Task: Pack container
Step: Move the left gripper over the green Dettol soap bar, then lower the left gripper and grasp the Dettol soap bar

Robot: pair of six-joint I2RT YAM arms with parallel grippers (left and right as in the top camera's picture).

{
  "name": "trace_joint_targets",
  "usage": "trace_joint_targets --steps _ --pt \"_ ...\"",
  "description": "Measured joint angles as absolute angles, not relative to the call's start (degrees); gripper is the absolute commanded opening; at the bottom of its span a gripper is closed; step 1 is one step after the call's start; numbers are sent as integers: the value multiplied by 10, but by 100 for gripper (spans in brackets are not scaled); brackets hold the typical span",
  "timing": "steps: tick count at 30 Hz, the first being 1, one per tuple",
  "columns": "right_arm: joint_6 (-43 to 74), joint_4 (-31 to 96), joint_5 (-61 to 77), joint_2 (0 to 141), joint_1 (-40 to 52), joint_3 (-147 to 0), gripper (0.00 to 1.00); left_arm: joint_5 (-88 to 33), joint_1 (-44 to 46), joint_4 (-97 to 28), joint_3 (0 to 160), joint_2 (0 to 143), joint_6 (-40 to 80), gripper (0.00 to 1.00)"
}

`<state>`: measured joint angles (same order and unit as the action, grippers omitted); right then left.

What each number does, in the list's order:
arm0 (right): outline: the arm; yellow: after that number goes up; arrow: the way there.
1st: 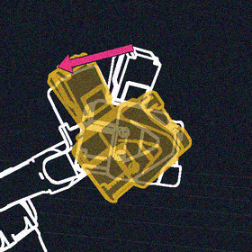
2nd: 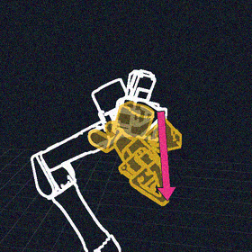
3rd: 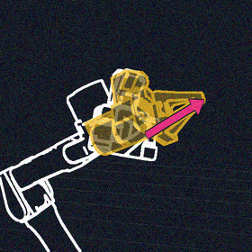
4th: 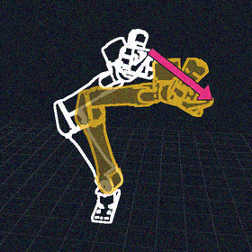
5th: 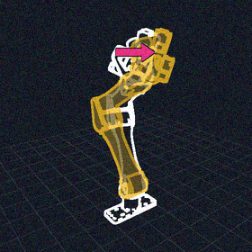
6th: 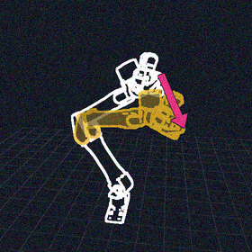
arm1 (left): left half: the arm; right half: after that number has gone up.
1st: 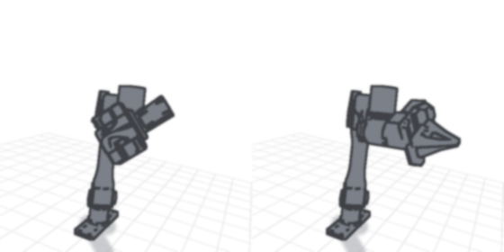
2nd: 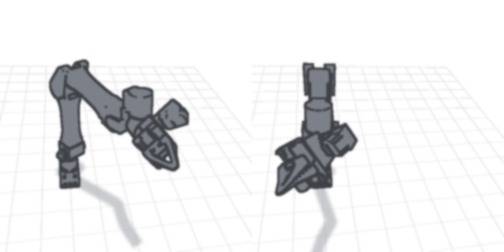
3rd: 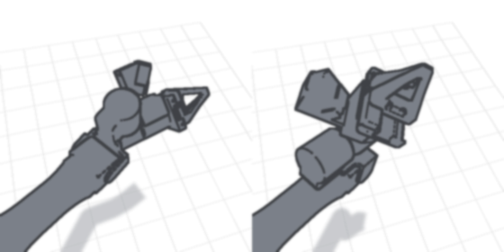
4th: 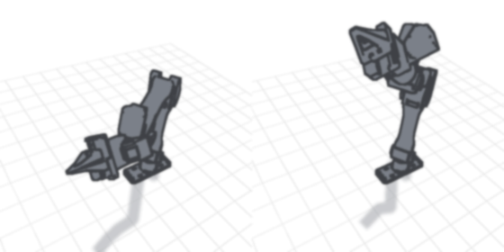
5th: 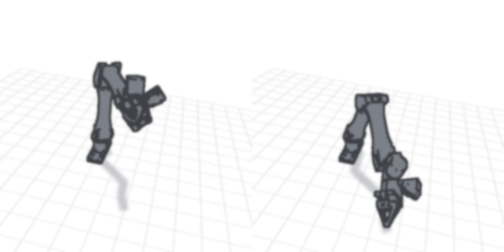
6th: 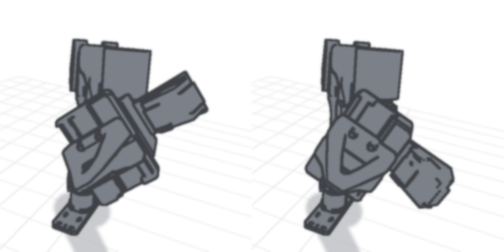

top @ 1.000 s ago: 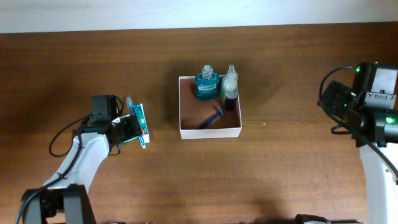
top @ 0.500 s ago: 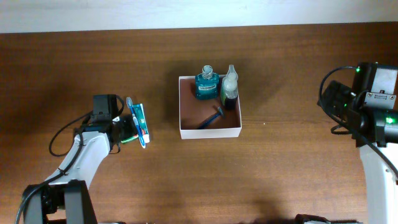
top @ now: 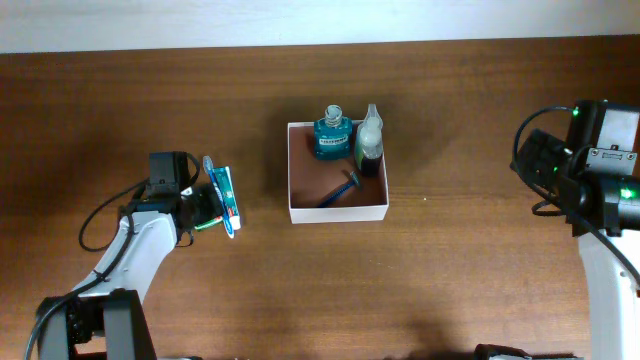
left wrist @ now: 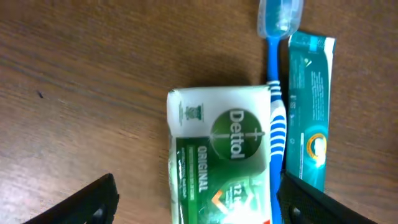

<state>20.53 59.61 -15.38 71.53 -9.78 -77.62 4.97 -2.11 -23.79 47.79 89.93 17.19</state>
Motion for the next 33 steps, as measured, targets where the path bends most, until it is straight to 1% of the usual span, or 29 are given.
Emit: trace_joint_targets --steps 11,15,16,19,21,28,33 --pt "205 596 -154 715 -98 -776 99 50 -10 -216 478 941 171 86" --pt "206 596 -154 715 -98 -776 99 50 -10 -216 478 941 170 77" --pt "206 596 -154 715 -98 -776 99 50 -10 -215 478 941 169 72" --pt "205 596 -154 715 -98 -776 98 50 -10 -215 478 941 169 66" --pt "206 596 -154 715 -98 -776 99 50 -10 -214 478 941 170 63" --pt "205 596 -154 715 -98 -776 99 50 -10 -211 478 941 170 60" --pt "205 596 -154 715 -98 -776 99 50 -10 -201 478 941 163 48"
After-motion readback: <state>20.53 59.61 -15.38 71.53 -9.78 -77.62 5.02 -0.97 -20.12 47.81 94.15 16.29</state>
